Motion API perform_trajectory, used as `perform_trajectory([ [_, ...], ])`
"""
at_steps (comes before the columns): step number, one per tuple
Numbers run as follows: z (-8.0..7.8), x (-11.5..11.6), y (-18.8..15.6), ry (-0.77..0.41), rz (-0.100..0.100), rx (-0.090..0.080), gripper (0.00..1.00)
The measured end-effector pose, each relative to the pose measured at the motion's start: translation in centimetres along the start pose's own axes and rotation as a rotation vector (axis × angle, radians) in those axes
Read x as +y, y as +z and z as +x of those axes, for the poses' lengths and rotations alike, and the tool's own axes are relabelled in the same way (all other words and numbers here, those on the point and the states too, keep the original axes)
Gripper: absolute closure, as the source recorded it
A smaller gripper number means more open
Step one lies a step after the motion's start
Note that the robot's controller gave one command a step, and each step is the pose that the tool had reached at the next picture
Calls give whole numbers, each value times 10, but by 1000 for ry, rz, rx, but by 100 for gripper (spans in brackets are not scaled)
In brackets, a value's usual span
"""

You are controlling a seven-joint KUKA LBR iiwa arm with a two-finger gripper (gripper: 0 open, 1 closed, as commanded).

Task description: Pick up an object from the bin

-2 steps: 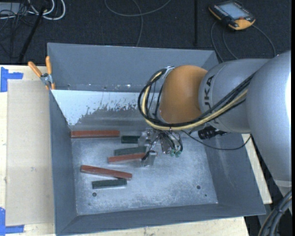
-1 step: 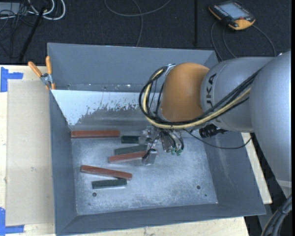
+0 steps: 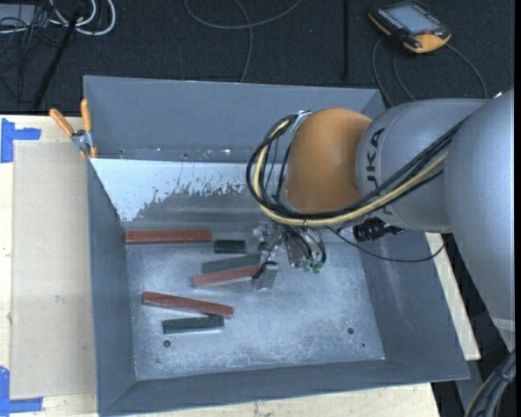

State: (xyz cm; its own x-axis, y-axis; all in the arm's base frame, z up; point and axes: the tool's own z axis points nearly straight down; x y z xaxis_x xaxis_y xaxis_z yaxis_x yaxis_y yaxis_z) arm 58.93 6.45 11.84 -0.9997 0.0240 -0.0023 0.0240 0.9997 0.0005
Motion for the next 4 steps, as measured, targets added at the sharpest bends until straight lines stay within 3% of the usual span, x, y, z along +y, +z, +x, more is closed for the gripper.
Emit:
perform_trajectory([
  [3,1,0,-9,-2,1,8,100],
  [4,2,0,-28,-2,1,9,100],
])
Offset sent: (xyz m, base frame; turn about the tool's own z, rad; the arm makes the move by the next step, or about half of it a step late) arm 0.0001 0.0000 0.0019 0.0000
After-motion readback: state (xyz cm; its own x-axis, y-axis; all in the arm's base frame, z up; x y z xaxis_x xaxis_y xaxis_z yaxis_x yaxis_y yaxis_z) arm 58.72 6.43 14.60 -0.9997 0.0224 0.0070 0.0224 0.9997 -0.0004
